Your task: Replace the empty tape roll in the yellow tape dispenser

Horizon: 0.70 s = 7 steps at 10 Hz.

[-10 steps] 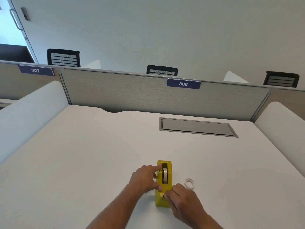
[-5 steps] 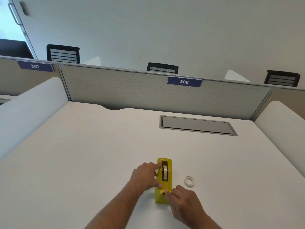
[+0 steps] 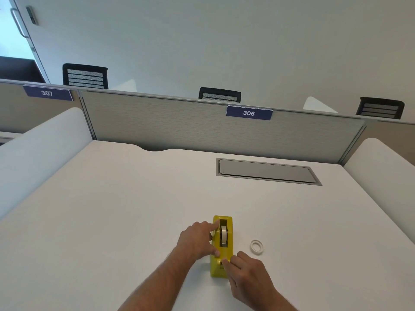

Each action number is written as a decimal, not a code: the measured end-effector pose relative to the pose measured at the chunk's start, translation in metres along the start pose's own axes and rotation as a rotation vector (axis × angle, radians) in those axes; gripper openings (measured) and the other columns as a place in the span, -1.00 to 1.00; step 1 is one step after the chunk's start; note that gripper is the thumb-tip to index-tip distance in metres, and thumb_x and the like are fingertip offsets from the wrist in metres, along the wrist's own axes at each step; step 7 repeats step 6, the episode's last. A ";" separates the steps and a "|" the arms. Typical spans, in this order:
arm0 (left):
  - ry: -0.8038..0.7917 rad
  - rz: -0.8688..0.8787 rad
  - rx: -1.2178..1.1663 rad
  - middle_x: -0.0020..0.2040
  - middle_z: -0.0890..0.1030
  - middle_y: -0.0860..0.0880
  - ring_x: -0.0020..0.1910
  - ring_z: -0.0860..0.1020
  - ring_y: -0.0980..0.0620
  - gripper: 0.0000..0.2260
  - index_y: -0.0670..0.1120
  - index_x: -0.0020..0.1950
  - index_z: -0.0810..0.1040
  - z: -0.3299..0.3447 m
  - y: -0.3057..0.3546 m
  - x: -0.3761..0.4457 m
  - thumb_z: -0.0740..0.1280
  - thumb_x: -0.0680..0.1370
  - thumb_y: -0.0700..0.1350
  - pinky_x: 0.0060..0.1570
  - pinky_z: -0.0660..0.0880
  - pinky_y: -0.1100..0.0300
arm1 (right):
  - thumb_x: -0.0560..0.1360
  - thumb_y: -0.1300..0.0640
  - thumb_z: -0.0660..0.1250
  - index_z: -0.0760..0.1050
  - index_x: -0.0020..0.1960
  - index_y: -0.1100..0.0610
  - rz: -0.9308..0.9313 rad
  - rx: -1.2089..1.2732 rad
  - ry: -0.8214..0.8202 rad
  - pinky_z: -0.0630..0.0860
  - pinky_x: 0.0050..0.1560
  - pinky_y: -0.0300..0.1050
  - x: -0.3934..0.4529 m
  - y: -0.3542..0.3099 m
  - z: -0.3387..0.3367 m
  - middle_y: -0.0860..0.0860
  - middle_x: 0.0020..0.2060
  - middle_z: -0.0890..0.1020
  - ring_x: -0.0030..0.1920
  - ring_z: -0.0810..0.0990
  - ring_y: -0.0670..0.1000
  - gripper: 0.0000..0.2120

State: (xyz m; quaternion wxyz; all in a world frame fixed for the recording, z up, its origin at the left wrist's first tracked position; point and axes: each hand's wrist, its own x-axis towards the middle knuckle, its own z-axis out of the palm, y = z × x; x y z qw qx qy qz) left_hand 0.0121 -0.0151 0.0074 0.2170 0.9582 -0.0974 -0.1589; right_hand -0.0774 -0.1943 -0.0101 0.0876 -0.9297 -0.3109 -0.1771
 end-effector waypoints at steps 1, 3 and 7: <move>-0.002 -0.008 -0.001 0.25 0.60 0.07 0.18 0.56 0.00 -0.17 0.21 0.50 0.23 -0.001 0.002 -0.002 0.57 0.32 0.17 0.15 0.56 0.01 | 0.36 0.05 0.55 0.63 -0.17 0.05 0.031 0.015 0.015 0.39 -0.53 -0.21 -0.001 0.002 -0.003 -0.03 -0.41 0.57 -0.42 0.48 -0.03 -0.87; -0.002 -0.002 -0.036 0.27 0.59 0.07 0.21 0.54 0.00 -0.17 0.21 0.51 0.21 -0.001 0.002 -0.004 0.56 0.35 0.16 0.16 0.54 0.02 | 0.35 0.01 0.54 0.62 -0.25 0.01 0.075 0.023 -0.019 0.37 -0.56 -0.19 -0.001 0.005 -0.010 -0.05 -0.42 0.57 -0.41 0.49 -0.04 -0.86; 0.147 0.047 -0.024 0.26 0.59 0.16 0.21 0.54 0.05 -0.35 0.26 0.49 0.22 -0.016 -0.002 -0.012 0.40 0.45 0.17 0.18 0.54 0.01 | 0.29 0.20 0.63 0.70 0.01 0.11 0.143 0.279 0.218 0.54 -0.44 -0.19 0.029 0.008 -0.087 -0.05 -0.35 0.63 -0.41 0.53 -0.04 -0.69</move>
